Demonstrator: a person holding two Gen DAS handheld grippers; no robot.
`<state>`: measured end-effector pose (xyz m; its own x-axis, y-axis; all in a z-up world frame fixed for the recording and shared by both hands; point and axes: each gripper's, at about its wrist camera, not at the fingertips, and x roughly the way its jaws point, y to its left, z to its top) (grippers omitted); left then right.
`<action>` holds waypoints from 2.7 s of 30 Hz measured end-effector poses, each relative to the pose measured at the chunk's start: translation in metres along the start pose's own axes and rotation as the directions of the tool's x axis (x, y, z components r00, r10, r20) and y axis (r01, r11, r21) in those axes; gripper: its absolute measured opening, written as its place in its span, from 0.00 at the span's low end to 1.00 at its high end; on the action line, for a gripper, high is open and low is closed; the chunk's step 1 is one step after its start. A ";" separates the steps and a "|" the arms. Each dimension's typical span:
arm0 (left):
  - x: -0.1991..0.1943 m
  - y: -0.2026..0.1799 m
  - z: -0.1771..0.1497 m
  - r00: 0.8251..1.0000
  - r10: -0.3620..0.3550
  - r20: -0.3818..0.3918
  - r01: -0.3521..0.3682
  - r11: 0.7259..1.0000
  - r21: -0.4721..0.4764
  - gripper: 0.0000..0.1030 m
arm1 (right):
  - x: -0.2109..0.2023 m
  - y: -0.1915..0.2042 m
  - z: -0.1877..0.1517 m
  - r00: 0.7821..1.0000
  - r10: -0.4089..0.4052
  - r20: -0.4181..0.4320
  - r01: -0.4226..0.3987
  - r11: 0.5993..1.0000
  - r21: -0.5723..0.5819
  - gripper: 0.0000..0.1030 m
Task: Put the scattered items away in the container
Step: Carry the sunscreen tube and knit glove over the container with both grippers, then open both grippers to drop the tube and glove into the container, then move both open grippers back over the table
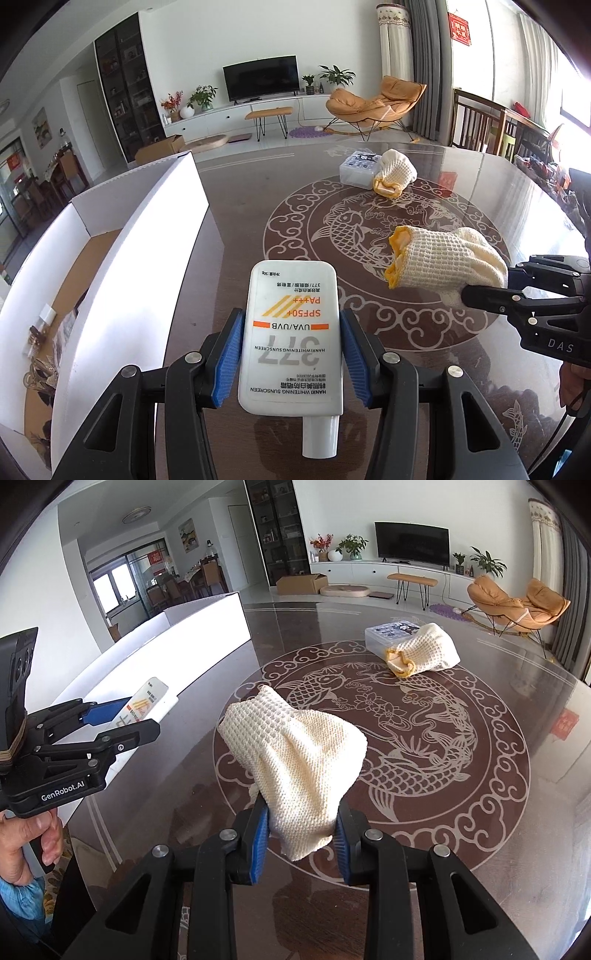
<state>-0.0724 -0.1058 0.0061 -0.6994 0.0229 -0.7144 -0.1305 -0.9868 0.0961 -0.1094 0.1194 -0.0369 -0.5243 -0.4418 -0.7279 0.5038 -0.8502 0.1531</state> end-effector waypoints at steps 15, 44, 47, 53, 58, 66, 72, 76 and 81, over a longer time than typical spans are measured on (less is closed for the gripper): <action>-0.041 0.061 0.005 0.974 -0.219 0.056 0.226 0.945 -0.237 0.50 | 0.012 0.032 0.029 0.996 0.089 0.013 -0.089 0.996 0.017 0.30; 0.079 0.351 0.073 0.989 0.030 -0.144 -0.103 0.838 -0.536 0.50 | 0.224 0.252 0.268 0.979 0.137 -0.154 -0.161 0.974 -0.159 0.34; 0.093 0.356 0.066 0.983 0.008 -0.183 -0.110 0.826 -0.553 0.52 | 0.239 0.257 0.267 0.972 0.129 -0.198 -0.164 0.972 -0.170 0.47; 0.091 0.363 0.048 0.982 0.008 -0.188 -0.128 0.760 -0.637 0.91 | 0.238 0.253 0.263 0.973 0.111 -0.204 -0.149 0.972 -0.180 0.58; 0.057 0.334 0.054 0.990 0.028 -0.136 -0.105 0.789 -0.605 0.91 | 0.187 0.230 0.249 0.986 0.155 -0.057 -0.162 0.973 -0.164 0.58; -0.008 0.199 0.079 0.993 -0.117 -0.024 0.098 0.914 -0.395 0.92 | 0.105 0.115 0.135 0.999 0.008 0.035 -0.005 0.997 -0.080 0.58; 0.004 0.061 0.043 0.946 -0.326 0.001 0.312 0.905 -0.290 1.00 | 0.058 0.003 0.035 0.966 -0.250 -0.069 0.253 0.966 0.046 0.58; 0.060 -0.001 0.014 0.942 -0.325 -0.084 0.291 0.915 -0.278 1.00 | 0.028 -0.040 -0.004 0.939 -0.335 -0.083 0.343 0.932 0.121 0.58; 0.083 -0.034 0.006 0.962 -0.260 -0.082 0.235 0.943 -0.236 1.00 | 0.012 -0.057 -0.028 0.903 -0.425 -0.067 0.430 0.897 0.108 0.58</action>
<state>-0.1309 -0.0697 -0.0523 -0.5810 0.2653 -0.7694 -0.1209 -0.9630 -0.2408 -0.1254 0.1705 -0.0734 -0.6415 -0.0188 -0.7669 0.1525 -0.9829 -0.1036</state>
